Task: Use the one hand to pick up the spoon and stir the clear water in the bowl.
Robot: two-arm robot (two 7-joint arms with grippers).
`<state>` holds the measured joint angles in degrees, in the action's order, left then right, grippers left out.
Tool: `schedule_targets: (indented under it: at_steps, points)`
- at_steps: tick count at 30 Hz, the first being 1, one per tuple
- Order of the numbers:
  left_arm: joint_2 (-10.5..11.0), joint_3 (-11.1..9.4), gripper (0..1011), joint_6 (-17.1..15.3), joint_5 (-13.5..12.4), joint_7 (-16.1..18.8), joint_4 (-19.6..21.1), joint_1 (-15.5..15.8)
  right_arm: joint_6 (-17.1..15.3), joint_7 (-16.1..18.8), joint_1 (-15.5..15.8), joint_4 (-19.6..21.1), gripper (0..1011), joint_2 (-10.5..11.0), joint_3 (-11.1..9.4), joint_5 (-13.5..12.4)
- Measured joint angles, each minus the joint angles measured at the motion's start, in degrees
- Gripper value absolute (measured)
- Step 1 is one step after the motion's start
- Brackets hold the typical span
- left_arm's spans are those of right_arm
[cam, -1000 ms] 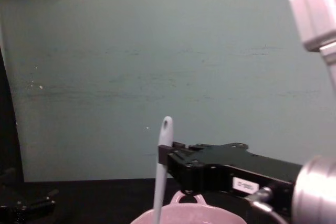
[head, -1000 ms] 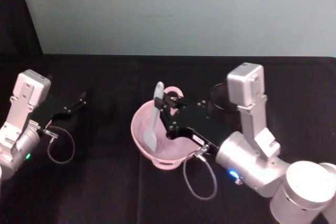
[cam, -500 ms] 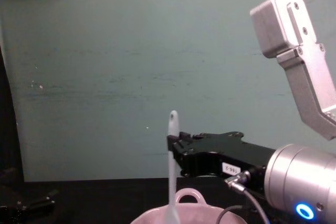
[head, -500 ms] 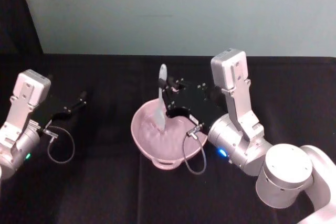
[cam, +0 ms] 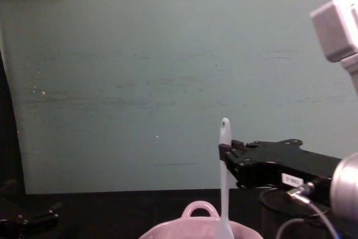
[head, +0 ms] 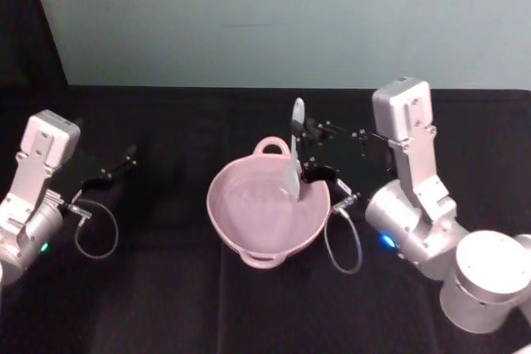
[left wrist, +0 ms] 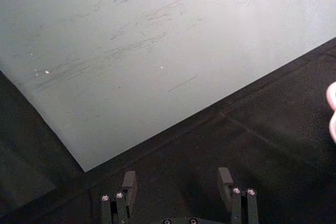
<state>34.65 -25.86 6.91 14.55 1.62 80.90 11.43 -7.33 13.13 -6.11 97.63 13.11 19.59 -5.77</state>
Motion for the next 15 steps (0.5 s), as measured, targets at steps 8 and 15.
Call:
schedule_targets:
  at_steps: [8,15]
  points:
    - [0.0,0.0,1011,0.0,0.0,0.0,0.0,0.0,-1.99,4.98,2.95,4.67,109,2.92,-1.33,-4.53]
    - [0.0,0.0,1011,0.0,0.0,0.0,0.0,0.0,-2.16,8.23,4.45,6.91,109,4.23,0.4,-8.33]
